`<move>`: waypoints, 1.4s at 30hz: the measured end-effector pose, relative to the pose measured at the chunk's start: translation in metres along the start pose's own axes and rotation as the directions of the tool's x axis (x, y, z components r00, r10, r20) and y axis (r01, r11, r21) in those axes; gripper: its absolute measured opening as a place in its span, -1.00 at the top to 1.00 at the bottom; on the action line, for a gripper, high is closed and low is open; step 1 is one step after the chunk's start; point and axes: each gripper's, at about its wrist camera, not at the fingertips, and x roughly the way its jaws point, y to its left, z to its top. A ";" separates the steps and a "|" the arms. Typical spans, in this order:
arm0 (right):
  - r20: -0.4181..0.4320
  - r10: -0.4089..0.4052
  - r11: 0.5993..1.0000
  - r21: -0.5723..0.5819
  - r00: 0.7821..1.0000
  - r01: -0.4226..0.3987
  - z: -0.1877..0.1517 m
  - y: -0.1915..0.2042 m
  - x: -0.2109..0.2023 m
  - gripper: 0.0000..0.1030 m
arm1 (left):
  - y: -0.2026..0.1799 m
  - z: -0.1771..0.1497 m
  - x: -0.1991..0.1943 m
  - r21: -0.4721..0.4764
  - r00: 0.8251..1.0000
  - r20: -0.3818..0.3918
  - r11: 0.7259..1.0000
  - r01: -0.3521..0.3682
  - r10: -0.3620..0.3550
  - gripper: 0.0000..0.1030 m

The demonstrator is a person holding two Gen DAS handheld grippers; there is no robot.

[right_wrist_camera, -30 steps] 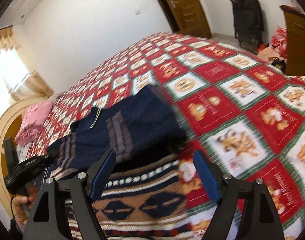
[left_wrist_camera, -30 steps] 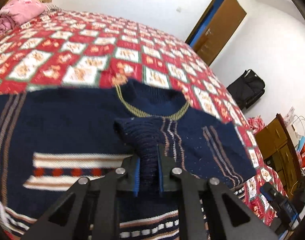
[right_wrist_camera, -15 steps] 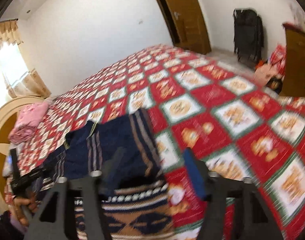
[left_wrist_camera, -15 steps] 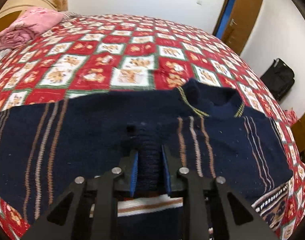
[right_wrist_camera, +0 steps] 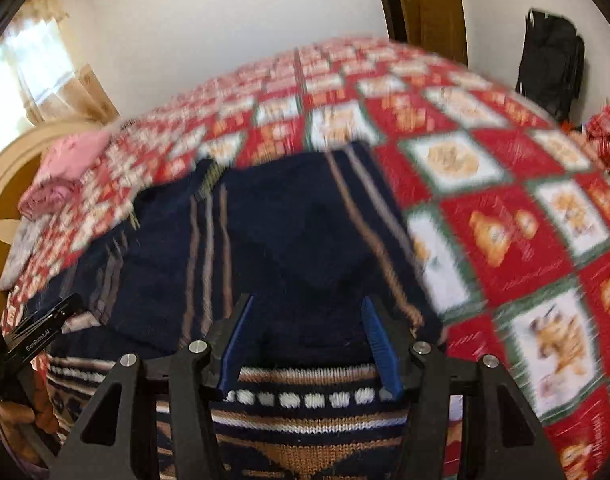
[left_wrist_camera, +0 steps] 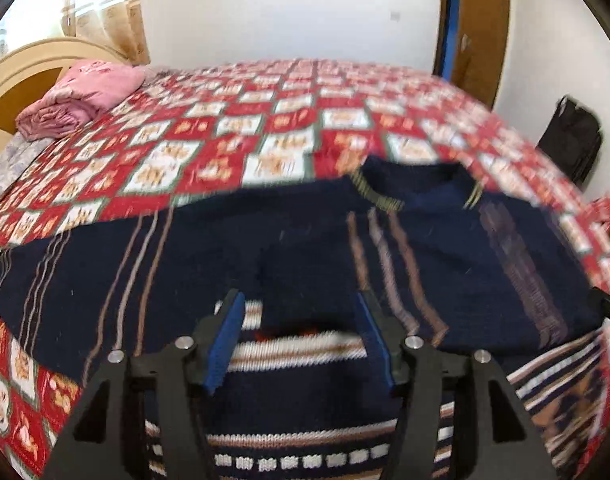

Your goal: Fold small clothes

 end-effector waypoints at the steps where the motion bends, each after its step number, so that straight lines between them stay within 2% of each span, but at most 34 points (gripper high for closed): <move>1: 0.011 -0.005 1.000 -0.015 1.000 0.006 -0.001 0.002 -0.001 -0.10 | 0.001 -0.003 0.006 -0.004 1.000 -0.026 1.000 -0.003 0.003 -0.16; 3: 0.000 -0.013 1.000 -0.018 1.000 0.013 0.001 0.006 -0.005 -0.10 | 0.007 -0.008 0.019 -0.023 0.996 -0.083 1.000 -0.008 0.006 -0.18; 5: 0.033 0.012 1.000 0.010 0.999 -0.013 0.002 0.008 -0.018 -0.10 | 0.015 -0.010 0.011 -0.051 0.998 -0.064 0.998 0.023 -0.026 -0.18; 8: 0.139 0.082 0.996 -0.029 0.987 -0.078 0.000 0.030 -0.050 -0.10 | 0.033 -0.010 -0.010 -0.086 0.999 -0.011 0.996 0.029 -0.030 -0.20; 11: 0.204 0.168 0.984 -0.099 0.964 -0.151 -0.007 0.063 -0.075 -0.14 | 0.074 -0.009 -0.032 -0.186 0.999 0.047 0.983 0.008 0.000 -0.50; 13: 0.193 0.238 0.967 -0.141 0.952 -0.213 -0.013 0.085 -0.083 -0.29 | 0.109 -0.008 -0.043 -0.271 0.997 0.073 0.963 -0.012 0.033 -0.53; 14: 0.183 0.259 0.960 -0.157 0.948 -0.232 -0.015 0.093 -0.085 -0.36 | 0.129 -0.007 -0.049 -0.313 0.995 0.087 0.949 -0.023 0.052 -0.56; 16: 0.155 0.301 0.943 -0.194 0.941 -0.270 -0.021 0.109 -0.087 -0.37 | 0.171 -0.009 -0.058 -0.396 0.988 0.096 0.916 -0.073 0.120 -0.75; 17: 0.138 0.316 0.937 -0.203 0.939 -0.285 -0.024 0.115 -0.085 -0.37 | 0.194 -0.010 -0.062 -0.436 0.981 0.095 0.893 -0.110 0.167 -0.84; 18: 0.131 0.319 0.935 -0.205 0.939 -0.290 -0.026 0.118 -0.085 -0.37 | 0.215 -0.012 -0.066 -0.472 0.973 0.098 0.870 -0.140 0.210 -0.86; 19: 0.120 0.324 0.934 -0.202 0.939 -0.296 -0.029 0.120 -0.082 -0.37 | 0.237 -0.014 -0.068 -0.509 0.963 0.096 0.843 -0.171 0.253 -0.86; 20: 0.102 0.328 0.933 -0.190 0.939 -0.305 -0.031 0.122 -0.078 -0.37 | 0.265 -0.018 -0.069 -0.560 0.952 0.079 0.803 -0.204 0.296 -0.86; 22: 0.066 0.326 0.936 -0.163 0.943 -0.313 -0.034 0.123 -0.070 -0.37 | 0.304 -0.027 -0.065 -0.638 0.944 0.049 0.737 -0.222 0.327 -0.85; 24: 0.024 0.324 0.939 -0.128 0.946 -0.319 -0.036 0.122 -0.062 -0.37 | 0.342 -0.039 -0.056 -0.725 0.947 0.019 0.657 -0.208 0.321 -0.72; 25: 0.013 0.324 0.940 -0.115 0.946 -0.320 -0.037 0.121 -0.059 -0.37 | 0.358 -0.045 -0.050 -0.759 0.954 0.008 0.623 -0.189 0.299 -0.67; 26: 0.010 0.321 0.942 -0.110 0.947 -0.318 -0.037 0.121 -0.059 -0.37 | 0.368 -0.049 -0.044 -0.780 0.959 -0.003 0.599 -0.180 0.285 -0.58; 27: 0.011 0.313 0.945 -0.108 0.950 -0.310 -0.037 0.120 -0.058 -0.37 | 0.377 -0.053 -0.037 -0.802 0.962 -0.016 0.571 -0.175 0.272 -0.56; 28: 0.013 0.306 0.947 -0.109 0.952 -0.302 -0.037 0.121 -0.058 -0.37 | 0.383 -0.056 -0.030 -0.815 0.966 -0.022 0.555 -0.165 0.256 -0.56; 30: 0.016 0.293 0.951 -0.108 0.956 -0.290 -0.035 0.121 -0.057 -0.37 | 0.385 -0.056 -0.019 -0.820 0.971 -0.027 0.550 -0.157 0.236 -0.48; 33: 0.006 0.288 0.953 -0.097 0.958 -0.286 -0.033 0.122 -0.055 -0.37 | 0.383 -0.056 -0.006 -0.817 0.984 -0.003 0.567 -0.105 0.177 -0.36; 35: 0.003 0.287 0.954 -0.093 0.958 -0.285 -0.033 0.122 -0.054 -0.37 | 0.381 -0.053 -0.005 -0.812 0.980 -0.002 0.571 -0.117 0.198 -0.35; 37: 0.002 0.283 0.955 -0.092 0.959 -0.282 -0.034 0.123 -0.053 -0.37 | 0.379 -0.053 -0.007 -0.810 0.980 0.002 0.575 -0.114 0.197 -0.22; 38: 0.001 0.283 0.956 -0.087 0.959 -0.282 -0.035 0.122 -0.052 -0.37 | 0.378 -0.053 -0.008 -0.806 0.980 0.000 0.580 -0.117 0.198 0.03; 39: -0.002 0.283 0.956 -0.081 0.959 -0.282 -0.034 0.121 -0.052 -0.37 | 0.379 -0.054 -0.008 -0.802 0.981 0.002 0.585 -0.115 0.196 0.38; 40: -0.005 0.282 0.957 -0.072 0.959 -0.282 -0.034 0.120 -0.051 -0.37 | 0.380 -0.057 -0.007 -0.804 0.983 0.009 0.586 -0.103 0.185 0.59; 41: -0.008 0.281 0.958 -0.063 0.960 -0.281 -0.035 0.119 -0.050 -0.37 | 0.383 -0.058 -0.005 -0.809 0.986 0.020 0.583 -0.082 0.168 0.79; 42: -0.011 0.281 0.958 -0.053 0.960 -0.281 -0.035 0.117 -0.049 -0.37 | 0.386 -0.062 -0.005 -0.821 0.987 0.046 0.569 -0.051 0.155 0.81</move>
